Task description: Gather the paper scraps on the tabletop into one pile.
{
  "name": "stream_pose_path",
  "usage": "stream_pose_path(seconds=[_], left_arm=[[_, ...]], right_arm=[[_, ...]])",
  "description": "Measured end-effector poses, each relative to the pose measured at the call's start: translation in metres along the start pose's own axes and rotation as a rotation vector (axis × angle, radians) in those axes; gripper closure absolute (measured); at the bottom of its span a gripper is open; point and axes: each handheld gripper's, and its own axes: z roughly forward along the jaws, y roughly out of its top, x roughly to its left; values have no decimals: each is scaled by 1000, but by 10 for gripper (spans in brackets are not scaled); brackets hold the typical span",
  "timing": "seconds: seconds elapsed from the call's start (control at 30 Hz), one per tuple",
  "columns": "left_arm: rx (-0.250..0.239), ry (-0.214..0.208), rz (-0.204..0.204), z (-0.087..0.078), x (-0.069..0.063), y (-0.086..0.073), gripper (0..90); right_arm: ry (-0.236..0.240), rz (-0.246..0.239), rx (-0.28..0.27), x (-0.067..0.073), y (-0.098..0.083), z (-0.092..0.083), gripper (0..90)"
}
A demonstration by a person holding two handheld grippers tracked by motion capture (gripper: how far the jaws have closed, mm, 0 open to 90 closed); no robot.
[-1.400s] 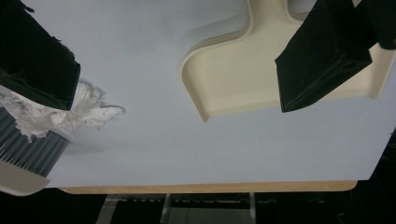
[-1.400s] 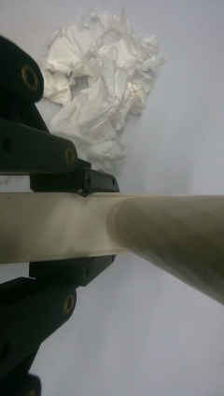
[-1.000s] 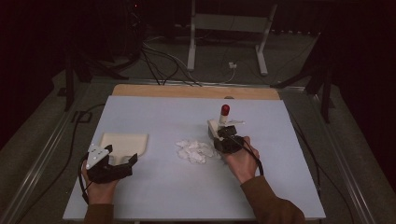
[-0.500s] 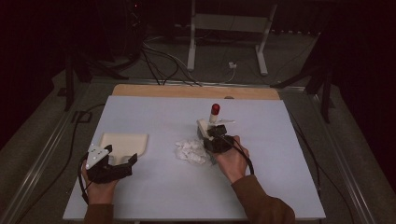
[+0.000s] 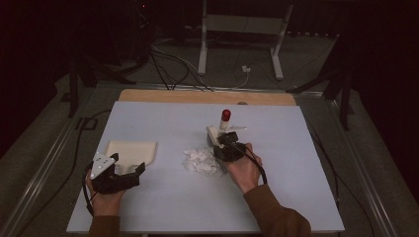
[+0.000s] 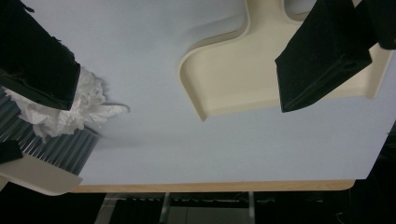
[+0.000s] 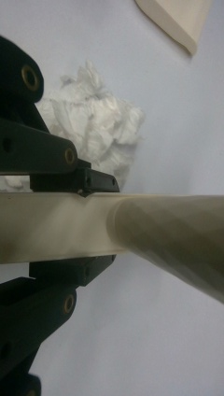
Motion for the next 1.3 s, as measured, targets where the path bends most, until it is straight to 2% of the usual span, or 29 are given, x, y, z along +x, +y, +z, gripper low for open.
stream_pose_path(seconds=[0.23,0.5,0.7,1.0,1.3], left_arm=[[2,0,2,1,0,0,5],[4,-2,0,1,0,-1,5],[4,-1,1,1,0,-1,5],[3,0,1,1,0,0,5],[4,1,1,1,0,-1,5]], right_arm=[[-15,-6,-18,-10,1,-5,668],[-16,14,-29,-19,3,-9,668],[12,23,-74,-16,5,-17,668],[29,36,-145,-20,11,-32,668],[134,93,-125,-34,8,-39,667]])
